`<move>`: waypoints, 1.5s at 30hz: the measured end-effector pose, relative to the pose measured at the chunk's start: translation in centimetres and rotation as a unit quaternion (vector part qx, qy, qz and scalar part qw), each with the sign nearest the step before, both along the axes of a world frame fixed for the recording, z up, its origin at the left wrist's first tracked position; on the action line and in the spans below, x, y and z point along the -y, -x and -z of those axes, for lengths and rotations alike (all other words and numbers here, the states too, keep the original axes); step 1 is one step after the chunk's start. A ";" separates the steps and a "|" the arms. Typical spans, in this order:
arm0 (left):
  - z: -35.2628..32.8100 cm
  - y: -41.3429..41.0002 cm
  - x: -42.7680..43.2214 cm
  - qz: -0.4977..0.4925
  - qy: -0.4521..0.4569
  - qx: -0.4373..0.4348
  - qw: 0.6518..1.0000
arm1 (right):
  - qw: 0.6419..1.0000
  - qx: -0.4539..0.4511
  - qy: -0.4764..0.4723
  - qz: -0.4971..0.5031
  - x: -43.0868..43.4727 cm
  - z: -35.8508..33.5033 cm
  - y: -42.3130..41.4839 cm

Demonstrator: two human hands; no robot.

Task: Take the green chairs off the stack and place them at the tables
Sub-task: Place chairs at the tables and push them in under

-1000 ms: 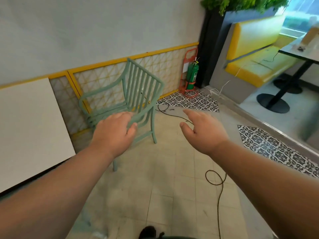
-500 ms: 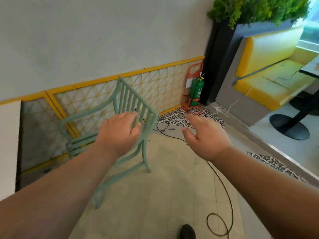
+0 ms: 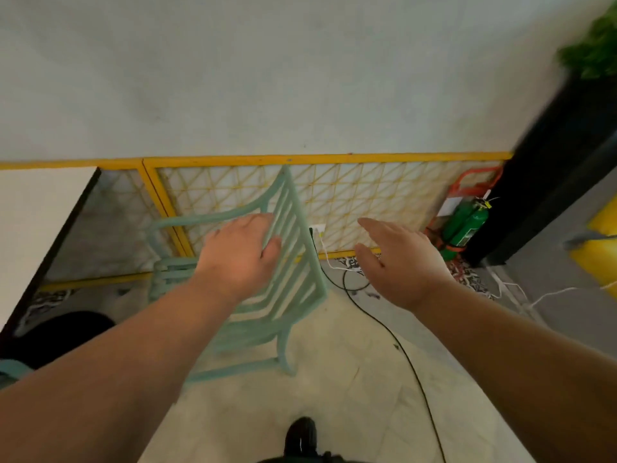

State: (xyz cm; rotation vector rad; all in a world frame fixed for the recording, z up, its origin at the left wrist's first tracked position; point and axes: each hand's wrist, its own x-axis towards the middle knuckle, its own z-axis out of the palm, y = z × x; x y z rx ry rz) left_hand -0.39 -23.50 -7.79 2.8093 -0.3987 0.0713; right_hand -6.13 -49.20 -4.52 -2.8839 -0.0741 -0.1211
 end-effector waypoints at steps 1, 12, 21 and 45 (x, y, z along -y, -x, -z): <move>0.3 -1.7 0.4 -0.012 0.002 0.003 1.000 | 1.000 0.000 0.001 -0.008 0.7 0.3 -2.1; 1.6 -13.4 5.0 -0.146 -0.004 -0.017 0.989 | 0.991 -0.037 0.014 -0.131 6.6 2.1 -21.1; 4.7 -15.8 11.8 -0.361 0.031 -0.032 0.932 | 0.937 -0.036 0.030 -0.347 8.6 4.2 -35.4; 17.1 -13.5 22.0 -0.624 0.064 -0.192 0.755 | 0.726 -0.091 0.171 -0.660 -3.1 18.8 -48.5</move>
